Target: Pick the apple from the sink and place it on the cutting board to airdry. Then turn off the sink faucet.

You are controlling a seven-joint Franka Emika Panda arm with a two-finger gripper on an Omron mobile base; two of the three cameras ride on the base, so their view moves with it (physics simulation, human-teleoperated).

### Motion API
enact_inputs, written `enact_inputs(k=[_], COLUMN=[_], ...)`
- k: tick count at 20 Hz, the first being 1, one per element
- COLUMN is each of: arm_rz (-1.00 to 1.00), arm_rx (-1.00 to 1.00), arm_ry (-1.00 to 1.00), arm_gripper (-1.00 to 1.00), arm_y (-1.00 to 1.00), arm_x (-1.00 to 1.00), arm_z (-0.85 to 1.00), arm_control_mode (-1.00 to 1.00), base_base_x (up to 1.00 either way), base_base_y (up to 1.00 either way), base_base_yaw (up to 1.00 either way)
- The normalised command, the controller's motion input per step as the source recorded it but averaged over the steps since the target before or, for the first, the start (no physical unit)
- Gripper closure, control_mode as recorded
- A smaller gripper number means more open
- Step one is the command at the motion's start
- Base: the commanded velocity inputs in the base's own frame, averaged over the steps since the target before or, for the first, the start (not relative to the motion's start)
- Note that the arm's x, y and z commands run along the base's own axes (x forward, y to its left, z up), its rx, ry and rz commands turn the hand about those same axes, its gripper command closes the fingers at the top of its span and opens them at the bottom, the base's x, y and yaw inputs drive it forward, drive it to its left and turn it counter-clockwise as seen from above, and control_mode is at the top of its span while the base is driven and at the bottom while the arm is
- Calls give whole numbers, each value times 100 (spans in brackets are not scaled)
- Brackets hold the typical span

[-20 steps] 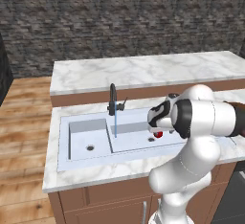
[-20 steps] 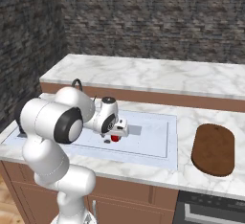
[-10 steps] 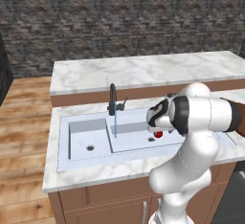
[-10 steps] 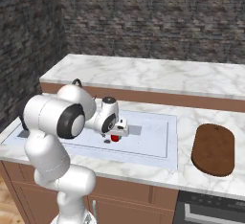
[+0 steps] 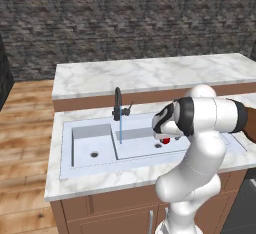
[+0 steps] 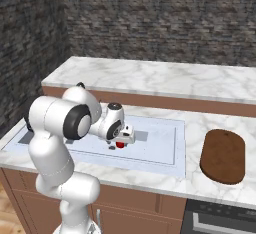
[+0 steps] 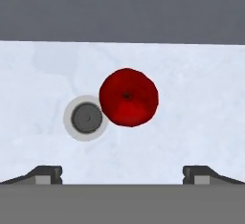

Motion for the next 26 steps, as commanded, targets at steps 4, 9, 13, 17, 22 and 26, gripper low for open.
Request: enact_inputs(k=[4,9,13,17,22,26], arm_rz=[0,0,0,0,0,0], arm_rx=[0,0,0,0,0,0], arm_ry=[0,0,0,0,0,0], arm_gripper=[-100,-100,-100,-100,-100,-100], arm_y=[0,0,0,0,0,0], arm_x=[8,8,8,7,5,6], arm_z=[-7,-6,-5,-5,-7,-7], arm_control_mode=[-100,-100,-100,-100,-100,-100], base_base_x=[0,0,0,0,0,0], base_base_y=[0,0,0,0,0,0], base_base_yaw=[0,0,0,0,0,0])
